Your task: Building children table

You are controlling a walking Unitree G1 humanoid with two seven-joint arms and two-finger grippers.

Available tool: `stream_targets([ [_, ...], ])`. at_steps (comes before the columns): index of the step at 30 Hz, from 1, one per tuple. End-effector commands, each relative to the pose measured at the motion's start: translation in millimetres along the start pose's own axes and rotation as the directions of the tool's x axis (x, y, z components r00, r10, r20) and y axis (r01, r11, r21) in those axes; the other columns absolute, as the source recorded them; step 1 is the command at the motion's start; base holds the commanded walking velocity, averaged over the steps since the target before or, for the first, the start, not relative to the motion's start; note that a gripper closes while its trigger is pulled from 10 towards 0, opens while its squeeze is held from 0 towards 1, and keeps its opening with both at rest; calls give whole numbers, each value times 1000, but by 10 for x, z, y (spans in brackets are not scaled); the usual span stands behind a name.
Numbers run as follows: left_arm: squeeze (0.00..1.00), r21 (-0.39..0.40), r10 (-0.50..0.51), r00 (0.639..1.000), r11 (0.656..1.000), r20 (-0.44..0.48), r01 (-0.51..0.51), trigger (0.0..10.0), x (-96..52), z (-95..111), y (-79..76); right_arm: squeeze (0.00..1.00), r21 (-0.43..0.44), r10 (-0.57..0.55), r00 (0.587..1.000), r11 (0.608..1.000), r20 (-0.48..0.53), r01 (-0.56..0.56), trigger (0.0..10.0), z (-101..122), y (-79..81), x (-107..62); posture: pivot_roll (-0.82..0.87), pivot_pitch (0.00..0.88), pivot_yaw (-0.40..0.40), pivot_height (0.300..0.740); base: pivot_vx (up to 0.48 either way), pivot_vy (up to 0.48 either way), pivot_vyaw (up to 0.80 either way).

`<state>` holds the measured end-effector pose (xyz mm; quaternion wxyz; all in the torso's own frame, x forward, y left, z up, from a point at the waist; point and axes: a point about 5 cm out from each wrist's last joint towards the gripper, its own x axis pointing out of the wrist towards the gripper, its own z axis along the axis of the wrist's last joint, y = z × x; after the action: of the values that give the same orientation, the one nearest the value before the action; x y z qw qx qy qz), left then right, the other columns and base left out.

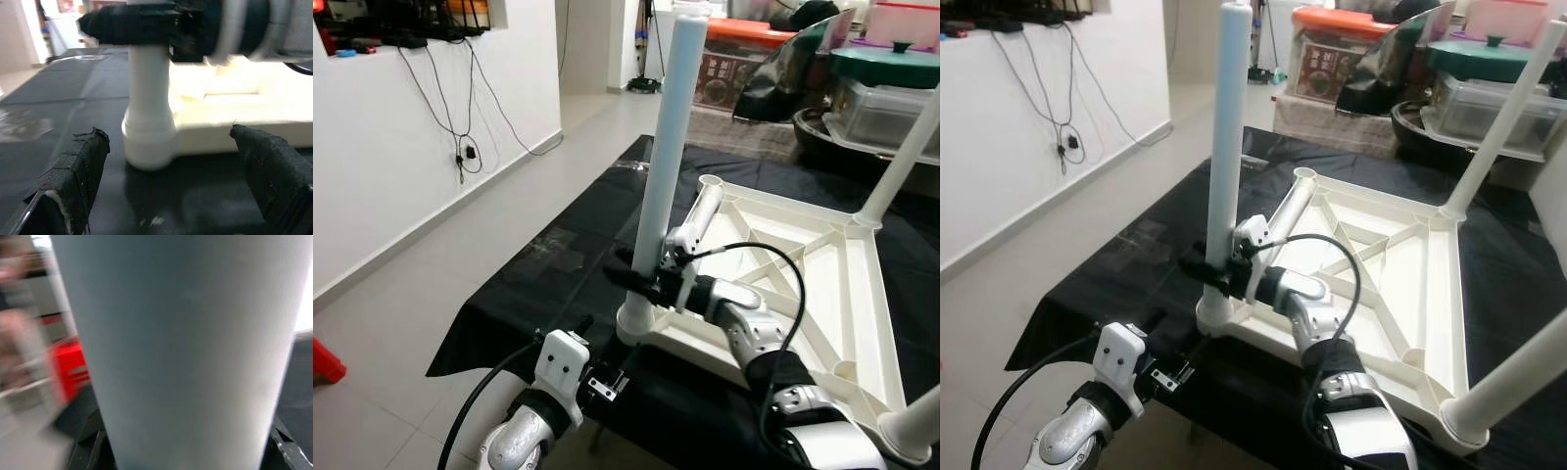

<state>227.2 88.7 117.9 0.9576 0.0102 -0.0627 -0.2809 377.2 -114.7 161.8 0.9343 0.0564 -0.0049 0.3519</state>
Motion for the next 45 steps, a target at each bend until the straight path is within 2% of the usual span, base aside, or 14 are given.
stream_targets([
  [1, 0, -6, -4, 1000, 1000, -23, 4, 10000, -14, -45, -12, 0, 62, -173, 985, 983, 1, 173, 0, -29, -209, -124, 193, 0, -73, 740, 0, 0, 0],
  [3, 0, -6, -5, 1000, 1000, -24, 5, 10000, -9, -49, -14, 0, -10, -586, 809, 810, -54, 586, 0, -124, -515, -339, 194, 0, -74, 740, 0, 0, 0],
  [5, 0, -6, -5, 1000, 1000, -24, 5, 10000, -9, -49, -14, 0, -10, -586, 809, 810, -54, 586, 0, -124, -515, -339, 194, 0, -74, 740, 0, 0, 0],
  [9, 0, -6, -5, 1000, 1000, -25, 5, 10000, -8, -56, -13, 0, -33, -930, 367, 367, -5, 930, 0, -187, -756, -834, 188, 0, -73, 740, 0, 0, 0],
  [14, 0, -4, -9, 1000, 1000, -26, 9, 10000, -8, -60, -13, 0, 4, -969, 247, 247, -26, 969, 0, -224, -675, -839, 190, 0, -72, 740, 0, 0, 0],
  [16, 0, -3, -10, 1000, 1000, -26, 10, 10000, -7, -60, -13, 0, 8, -967, 252, 252, -41, 968, 0, -239, -637, -770, 190, 0, -73, 740, 0, 0, 0],
  [17, 0, -2, -10, 1000, 1000, -26, 10, 10000, -6, -60, -13, 0, 17, -963, 265, 264, -49, 964, 10000, -247, -608, -713, 190, 0, -73, 740, 0, 0, 0],
  [20, 0, -2, -9, 1000, 1000, -26, 9, 10000, -5, -58, -12, 0, 32, -952, 304, 303, -40, 952, 10000, -238, -573, -636, 192, 0, -75, 740, 0, 0, 0],
  [21, 0, -1, -8, 1000, 1000, -25, 8, 10000, -6, -57, -10, 1000, 57, -932, 363, 362, -14, 930, 10000, -207, -536, -557, 193, 0, -75, 740, 0, 0, 0],
  [23, 0, -1, -8, 1000, 1000, -25, 8, 10000, -7, -56, -9, 1000, 59, -915, 403, 403, 24, 913, 10000, -154, -508, -505, 191, 0, -72, 740, 0, 0, 0],
  [25, 0, -2, -8, 1000, 1000, -25, 8, 10000, -8, -55, -7, 553, 71, -895, 444, 447, 52, 892, 10000, -105, -497, -466, 189, 0, -74, 740, 0, 0, 0],
  [26, 0, -2, -8, 1000, 1000, -25, 8, 10000, -8, -54, -6, 0, 97, -870, 488, 493, 70, 865, 10000, -66, -492, -434, 187, 0, -72, 740, 0, 0, 0],
  [36, 0, -4, -6, 1000, 1000, -22, 6, 10000, 7, -52, -14, 0, 144, -235, 970, 964, 65, 224, 10000, 94, -421, -316, 196, 0, -80, 740, 0, 0, 0],
  [45, 0, -3, -5, 1000, 1000, -20, 5, 10000, 5, -50, -17, 0, 49, 292, 951, 956, -101, -289, 10000, -50, -99, -370, 202, 0, -84, 740, 0, 0, 0],
])
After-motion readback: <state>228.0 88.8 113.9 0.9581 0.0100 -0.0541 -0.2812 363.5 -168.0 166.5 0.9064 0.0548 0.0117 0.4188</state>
